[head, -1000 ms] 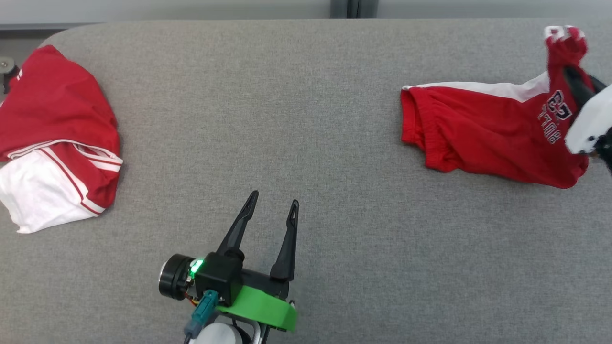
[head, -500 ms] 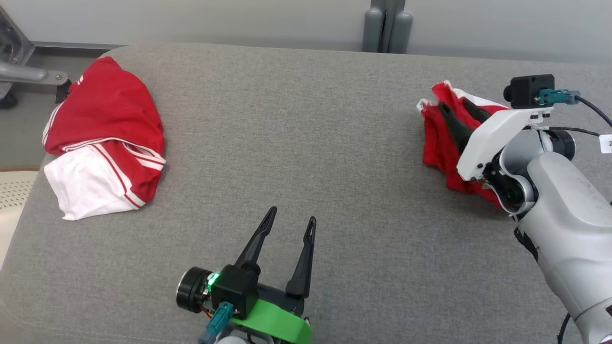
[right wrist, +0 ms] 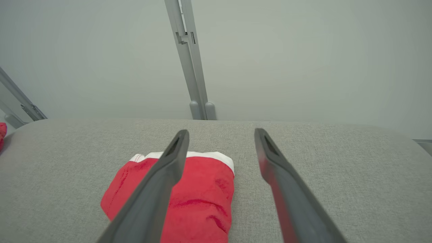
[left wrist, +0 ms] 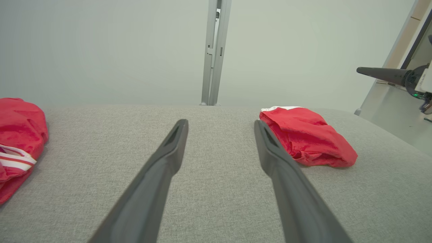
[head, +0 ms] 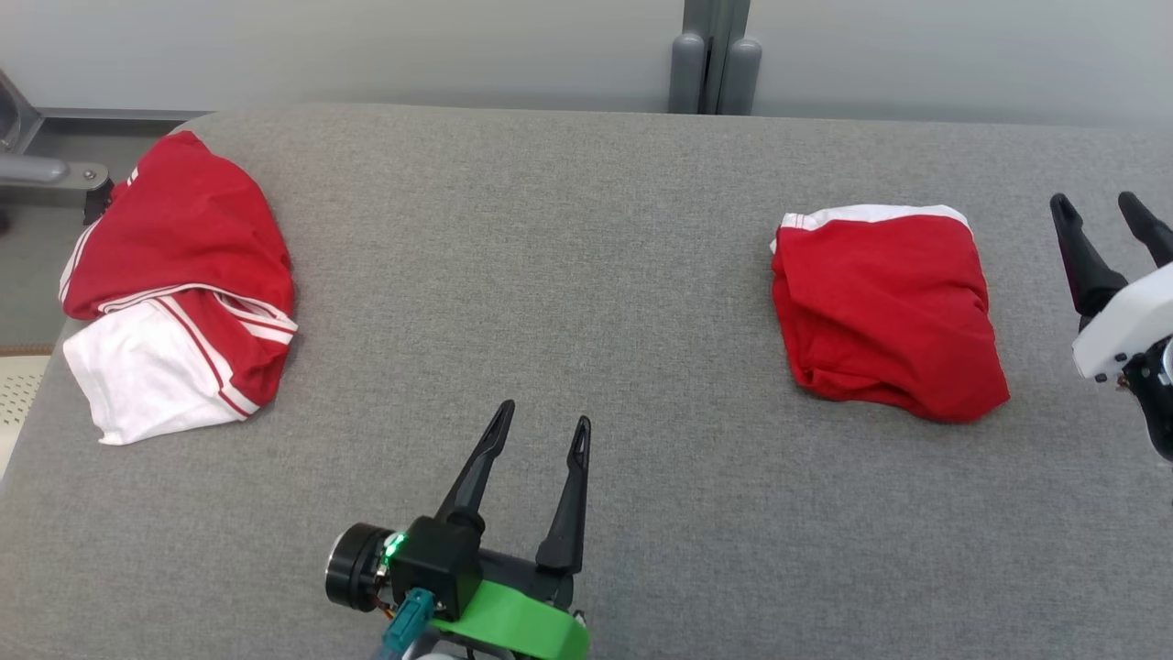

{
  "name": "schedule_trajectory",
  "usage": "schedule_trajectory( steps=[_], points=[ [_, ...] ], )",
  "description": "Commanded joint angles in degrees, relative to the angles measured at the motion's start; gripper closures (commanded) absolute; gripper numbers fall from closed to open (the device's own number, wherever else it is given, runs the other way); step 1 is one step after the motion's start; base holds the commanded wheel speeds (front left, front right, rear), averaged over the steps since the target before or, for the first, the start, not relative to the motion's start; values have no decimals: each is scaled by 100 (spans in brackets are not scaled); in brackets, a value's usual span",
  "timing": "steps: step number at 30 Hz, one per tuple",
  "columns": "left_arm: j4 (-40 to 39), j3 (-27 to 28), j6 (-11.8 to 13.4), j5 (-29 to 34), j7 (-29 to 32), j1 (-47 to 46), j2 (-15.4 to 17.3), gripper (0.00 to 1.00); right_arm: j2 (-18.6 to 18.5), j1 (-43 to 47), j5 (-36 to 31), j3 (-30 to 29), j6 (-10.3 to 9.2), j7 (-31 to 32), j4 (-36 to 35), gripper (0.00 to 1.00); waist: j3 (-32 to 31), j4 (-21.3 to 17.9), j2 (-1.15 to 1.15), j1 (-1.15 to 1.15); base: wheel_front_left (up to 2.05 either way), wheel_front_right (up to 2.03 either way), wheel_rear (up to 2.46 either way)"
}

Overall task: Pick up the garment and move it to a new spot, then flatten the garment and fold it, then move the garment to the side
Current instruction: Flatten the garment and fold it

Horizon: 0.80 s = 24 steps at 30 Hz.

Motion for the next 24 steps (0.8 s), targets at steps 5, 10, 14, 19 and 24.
schedule_trajectory(
  steps=[5,10,14,19,24],
  points=[
    [8,-7,-51,67,-18,21,14,0,122,482,-144,-76,1,-126,-164,100,86,15,0,0,0,0,0],
    [23,-21,-49,32,-18,-105,14,0,375,630,-177,107,-1,-75,-285,100,180,199,0,0,0,0,0],
    [58,-67,-66,-22,-18,-123,15,0,577,457,-397,244,1,-112,68,100,217,378,0,0,0,0,0],
    [71,-114,-51,-69,-18,-170,15,0,898,231,-652,523,1,-193,751,100,253,598,0,0,0,0,0],
    [97,-164,-28,-129,-18,-185,14,0,1262,89,-570,983,1,-101,1319,100,242,714,0,0,0,0,0]
  ],
)
